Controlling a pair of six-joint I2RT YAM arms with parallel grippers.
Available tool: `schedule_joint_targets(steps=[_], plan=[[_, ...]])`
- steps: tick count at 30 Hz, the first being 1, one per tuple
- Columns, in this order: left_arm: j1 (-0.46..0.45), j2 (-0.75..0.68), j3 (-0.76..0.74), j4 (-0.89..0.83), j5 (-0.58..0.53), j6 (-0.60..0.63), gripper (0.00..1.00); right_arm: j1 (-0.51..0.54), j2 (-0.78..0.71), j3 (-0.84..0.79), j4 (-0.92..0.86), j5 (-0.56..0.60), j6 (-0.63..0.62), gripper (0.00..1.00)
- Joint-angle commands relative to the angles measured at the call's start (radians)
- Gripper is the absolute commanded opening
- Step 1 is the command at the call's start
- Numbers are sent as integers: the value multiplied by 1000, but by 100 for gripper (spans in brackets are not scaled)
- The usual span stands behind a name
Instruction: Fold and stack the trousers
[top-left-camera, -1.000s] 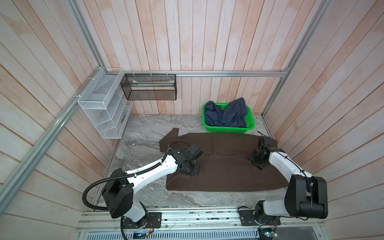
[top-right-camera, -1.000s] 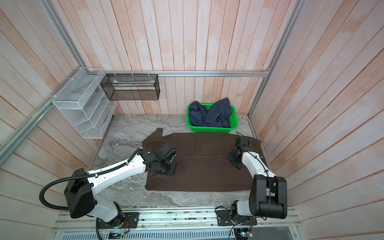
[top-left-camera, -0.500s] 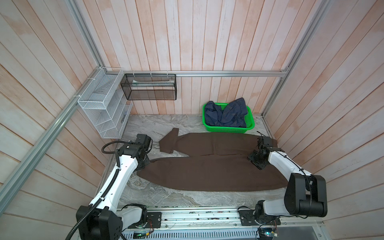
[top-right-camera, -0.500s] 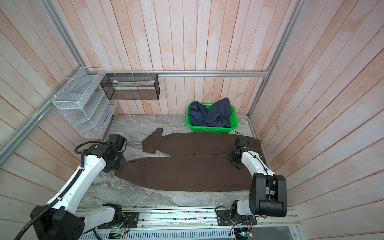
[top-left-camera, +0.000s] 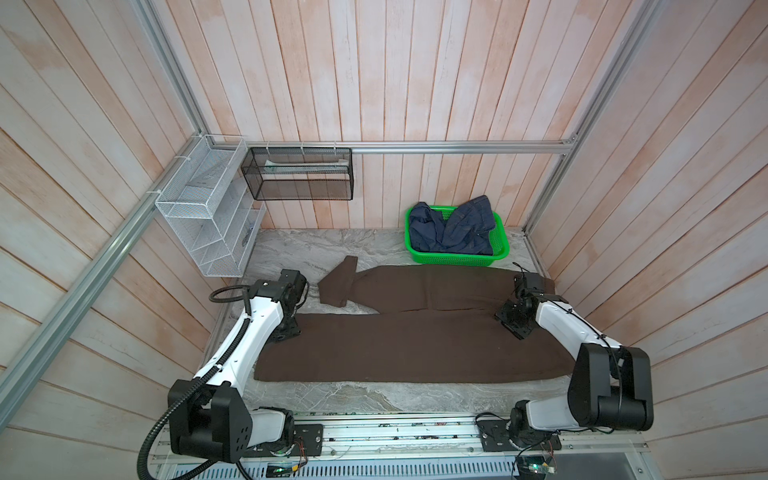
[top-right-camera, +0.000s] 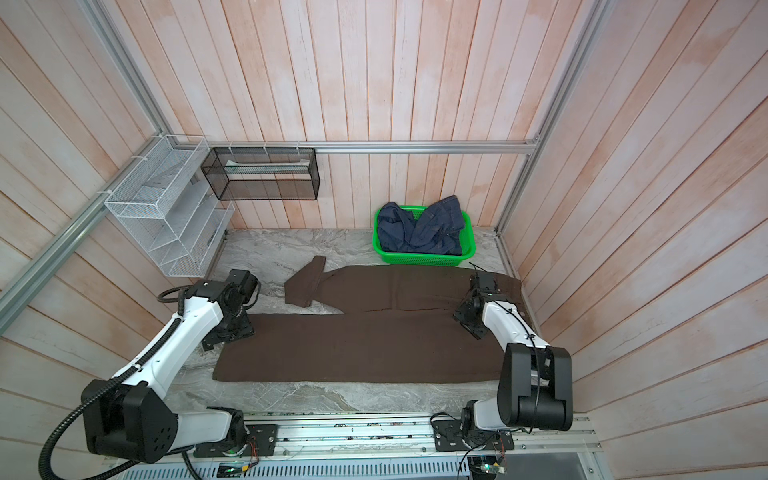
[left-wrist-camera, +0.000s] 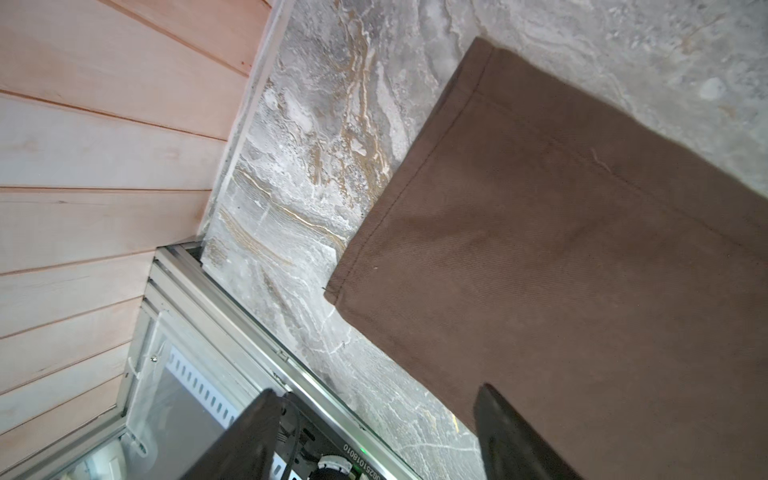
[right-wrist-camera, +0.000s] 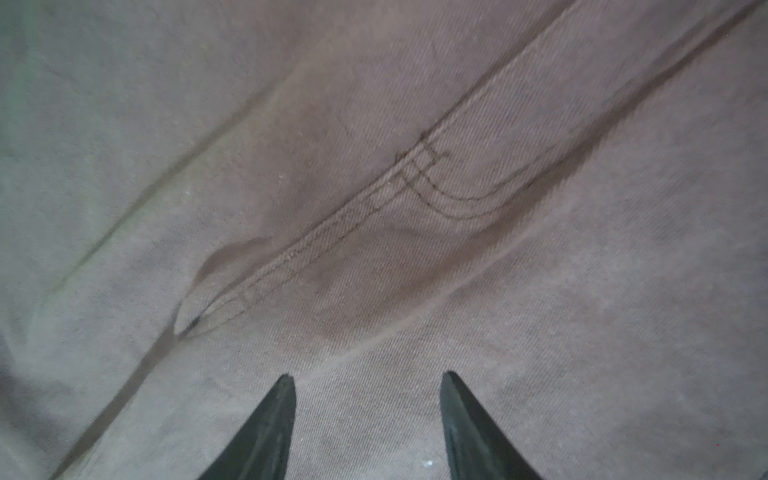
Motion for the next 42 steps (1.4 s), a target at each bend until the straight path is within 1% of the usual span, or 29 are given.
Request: schedule_joint_targets(steps=[1, 4, 6, 8, 10, 11, 13, 16, 19, 22, 23, 24, 25, 28, 32, 35, 37, 39, 42], plan=[[2, -26, 82, -13, 6, 22, 78, 8, 1, 32, -19, -10, -7, 58], [-26, -47, 73, 115, 160, 71, 78, 36, -5, 33, -9, -34, 1, 57], [-82, -33, 39, 223, 263, 76, 77, 75, -2, 35, 1, -51, 9, 56], [-131, 10, -21, 357, 387, 61, 72, 138, 17, 47, 11, -60, 20, 56], [-173, 68, -81, 489, 481, 51, 68, 203, 48, 62, 21, -66, 31, 55], [-185, 102, -107, 540, 520, 40, 65, 235, 69, 72, 24, -69, 37, 55], [-192, 154, -150, 599, 546, 30, 59, 289, 103, 83, 24, -77, 46, 55], [-177, 186, -240, 664, 558, 14, 57, 342, 126, 68, 34, -88, 70, 55], [-132, 183, -336, 692, 546, 10, 57, 371, 122, 32, 41, -91, 89, 55], [-66, 156, -424, 689, 523, 21, 57, 372, 111, -18, 38, -95, 97, 55], [-60, 144, -440, 683, 493, 6, 57, 371, 106, -37, 35, -97, 100, 55], [-62, 132, -441, 687, 491, 3, 57, 371, 103, -52, 31, -100, 102, 55], [-60, 133, -430, 673, 500, -1, 57, 372, 98, -73, 27, -102, 101, 55], [-60, 136, -417, 626, 431, -32, 57, 373, 86, -124, 5, -108, 102, 55], [-62, 106, -404, 590, 420, -57, 58, 375, 51, -196, -12, -109, 103, 55], [-62, 52, -380, 573, 449, -51, 60, 378, 43, -224, -21, -116, 102, 55], [-73, 12, -317, 535, 448, -32, 63, 378, 42, -224, -27, -125, 97, 55], [-100, -21, -239, 544, 461, -2, 67, 380, 35, -202, -37, -129, 95, 55], [-152, 14, -102, 586, 454, 76, 70, 387, 20, -131, -63, -118, 96, 55]])
